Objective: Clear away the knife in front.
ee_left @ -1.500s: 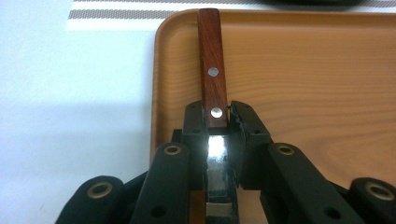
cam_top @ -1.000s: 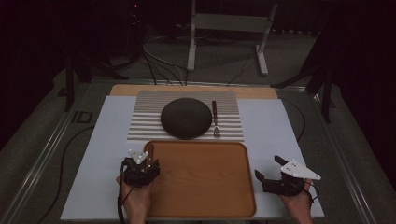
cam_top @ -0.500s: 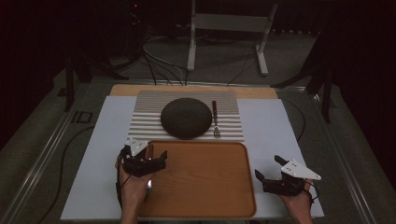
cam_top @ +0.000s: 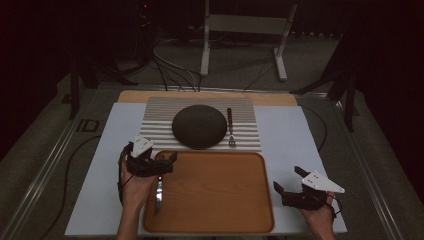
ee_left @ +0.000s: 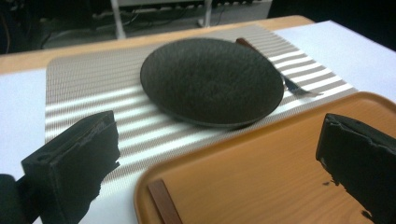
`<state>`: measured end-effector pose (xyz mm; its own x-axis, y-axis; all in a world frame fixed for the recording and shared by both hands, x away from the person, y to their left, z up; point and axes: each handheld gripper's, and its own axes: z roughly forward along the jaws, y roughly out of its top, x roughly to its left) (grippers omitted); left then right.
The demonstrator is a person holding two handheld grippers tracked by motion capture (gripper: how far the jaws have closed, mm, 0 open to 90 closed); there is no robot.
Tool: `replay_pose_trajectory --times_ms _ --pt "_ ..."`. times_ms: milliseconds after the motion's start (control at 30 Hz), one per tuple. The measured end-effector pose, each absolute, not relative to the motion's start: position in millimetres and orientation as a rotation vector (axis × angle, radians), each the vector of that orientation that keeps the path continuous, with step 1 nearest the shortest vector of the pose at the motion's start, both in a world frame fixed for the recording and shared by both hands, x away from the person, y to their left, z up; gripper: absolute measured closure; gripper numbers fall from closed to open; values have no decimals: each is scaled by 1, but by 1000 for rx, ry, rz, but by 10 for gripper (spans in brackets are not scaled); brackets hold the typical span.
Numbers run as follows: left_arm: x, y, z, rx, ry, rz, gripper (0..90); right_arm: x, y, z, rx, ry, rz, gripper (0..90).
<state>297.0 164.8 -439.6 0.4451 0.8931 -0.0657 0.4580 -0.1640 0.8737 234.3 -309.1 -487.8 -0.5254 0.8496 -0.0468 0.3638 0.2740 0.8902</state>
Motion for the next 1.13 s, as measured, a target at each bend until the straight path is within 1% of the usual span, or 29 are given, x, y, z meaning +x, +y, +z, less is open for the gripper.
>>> replay_pose_trajectory --times_ms 100,167,367,533,800,1133 --pt "299 172 -434 1773 1137 609 0 234 -309 -488 1088 2019 1205 75" --pt "300 181 -428 1774 1116 641 0 234 -310 -487 1089 2016 1208 75" --pt "298 198 -427 1752 1090 671 0 234 -310 -487 1089 2013 1209 75" --pt "295 212 -432 1731 1079 686 0 234 -310 -487 1093 2003 1213 75" --pt "291 230 -447 1705 1127 688 0 233 -313 -485 1093 1984 1226 75" --pt "286 240 -453 1668 1146 708 0 233 -315 -483 1086 1969 1240 75"
